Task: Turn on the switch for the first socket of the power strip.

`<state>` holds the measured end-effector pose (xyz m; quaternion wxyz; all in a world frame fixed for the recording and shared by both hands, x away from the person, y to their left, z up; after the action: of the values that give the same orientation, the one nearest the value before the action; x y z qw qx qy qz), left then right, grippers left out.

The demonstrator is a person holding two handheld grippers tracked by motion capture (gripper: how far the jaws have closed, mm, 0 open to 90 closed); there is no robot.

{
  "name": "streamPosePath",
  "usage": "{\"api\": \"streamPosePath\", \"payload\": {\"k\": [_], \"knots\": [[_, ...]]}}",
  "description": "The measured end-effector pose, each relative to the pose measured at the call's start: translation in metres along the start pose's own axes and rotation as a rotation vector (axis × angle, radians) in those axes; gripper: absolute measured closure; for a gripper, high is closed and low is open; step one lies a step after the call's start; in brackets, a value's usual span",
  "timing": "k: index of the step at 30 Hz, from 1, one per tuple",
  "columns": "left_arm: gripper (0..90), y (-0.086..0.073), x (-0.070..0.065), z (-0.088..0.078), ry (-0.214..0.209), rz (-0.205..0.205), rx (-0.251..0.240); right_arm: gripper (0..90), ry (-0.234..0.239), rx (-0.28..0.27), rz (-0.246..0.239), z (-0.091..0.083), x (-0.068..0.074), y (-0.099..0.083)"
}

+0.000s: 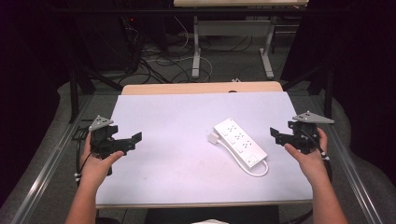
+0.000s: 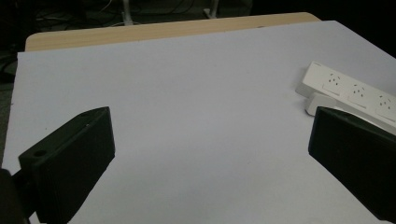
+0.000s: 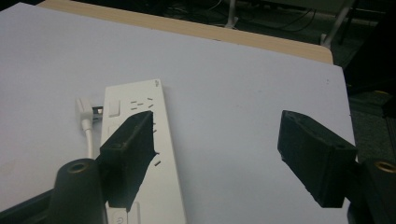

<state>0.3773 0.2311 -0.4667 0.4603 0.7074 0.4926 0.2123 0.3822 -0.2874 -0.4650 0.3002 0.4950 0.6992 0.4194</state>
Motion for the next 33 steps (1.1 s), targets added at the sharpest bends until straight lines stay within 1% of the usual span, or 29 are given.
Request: {"api": "streamPosePath", "payload": {"k": [1, 4, 5, 6, 7, 8, 10, 12, 16, 18, 19, 20, 21, 27, 29, 32, 33], "knots": [[0.4, 0.0, -0.001, 0.0, -0.002, 0.004, 0.001, 26.8, -0.001, -0.005, 0.003, 0.002, 0.002, 0.0], [0.5, 0.0, -0.002, 0.0, -0.006, 0.006, 0.004, 27.1, 0.015, 0.001, -0.005, 0.005, 0.006, -0.001], [0.6, 0.0, -0.003, 0.0, -0.009, 0.006, 0.003, 29.2, 0.028, 0.003, -0.01, 0.007, 0.009, -0.001], [0.6, 0.0, -0.003, 0.0, -0.011, 0.008, 0.006, 29.2, 0.028, 0.003, -0.01, 0.007, 0.009, -0.001], [0.6, 0.0, -0.003, 0.0, -0.012, 0.009, 0.007, 29.4, 0.038, 0.009, -0.008, 0.008, 0.011, -0.002], [0.6, -0.001, -0.003, 0.0, -0.012, 0.009, 0.007, 31.3, 0.046, 0.021, -0.021, 0.01, 0.013, -0.003], [0.6, -0.001, -0.004, 0.001, -0.013, 0.009, 0.003, 31.8, 0.046, 0.019, -0.019, 0.011, 0.014, -0.003], [0.7, -0.001, -0.004, 0.0, -0.013, 0.01, 0.003, 34.3, 0.062, 0.041, -0.023, 0.014, 0.018, -0.005], [0.7, -0.001, -0.005, 0.0, -0.011, 0.009, 0.0, 35.5, 0.073, 0.053, -0.021, 0.018, 0.021, -0.007], [0.7, -0.001, -0.006, -0.001, -0.01, 0.009, -0.002, 39.4, 0.085, 0.056, -0.015, 0.022, 0.024, -0.008], [0.7, -0.001, -0.006, -0.001, -0.01, 0.009, -0.002, 39.4, 0.085, 0.056, -0.015, 0.022, 0.024, -0.008], [0.8, -0.001, -0.006, -0.001, -0.009, 0.008, -0.002, 39.4, 0.095, 0.068, -0.014, 0.022, 0.025, -0.009], [0.7, -0.001, -0.006, -0.001, -0.008, 0.009, -0.004, 39.4, 0.098, 0.069, -0.017, 0.024, 0.026, -0.009], [0.9, -0.001, -0.006, -0.001, -0.003, 0.01, -0.002, 39.5, 0.102, 0.097, -0.018, 0.029, 0.032, -0.012], [0.9, -0.001, -0.006, -0.002, -0.003, 0.01, -0.002, 40.5, 0.118, 0.108, -0.021, 0.03, 0.035, -0.012], [0.9, -0.001, -0.005, -0.002, -0.002, 0.007, -0.005, 42.4, 0.121, 0.127, -0.031, 0.032, 0.039, -0.01], [0.9, -0.001, -0.005, -0.002, 0.0, 0.006, -0.006, 43.3, 0.138, 0.145, -0.038, 0.033, 0.041, -0.008]]}}
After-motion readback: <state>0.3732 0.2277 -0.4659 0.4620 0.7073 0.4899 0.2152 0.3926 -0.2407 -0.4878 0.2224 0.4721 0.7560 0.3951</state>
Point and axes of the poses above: each handheld gripper's, and its own axes: z roughly forward along the jaws, y roughly out of its top, x roughly to its left, the point moved 5 cm from there along z, roughly forward along the jaws, and after that the axes turned 3 degrees about -x, right-handed, at the moved point
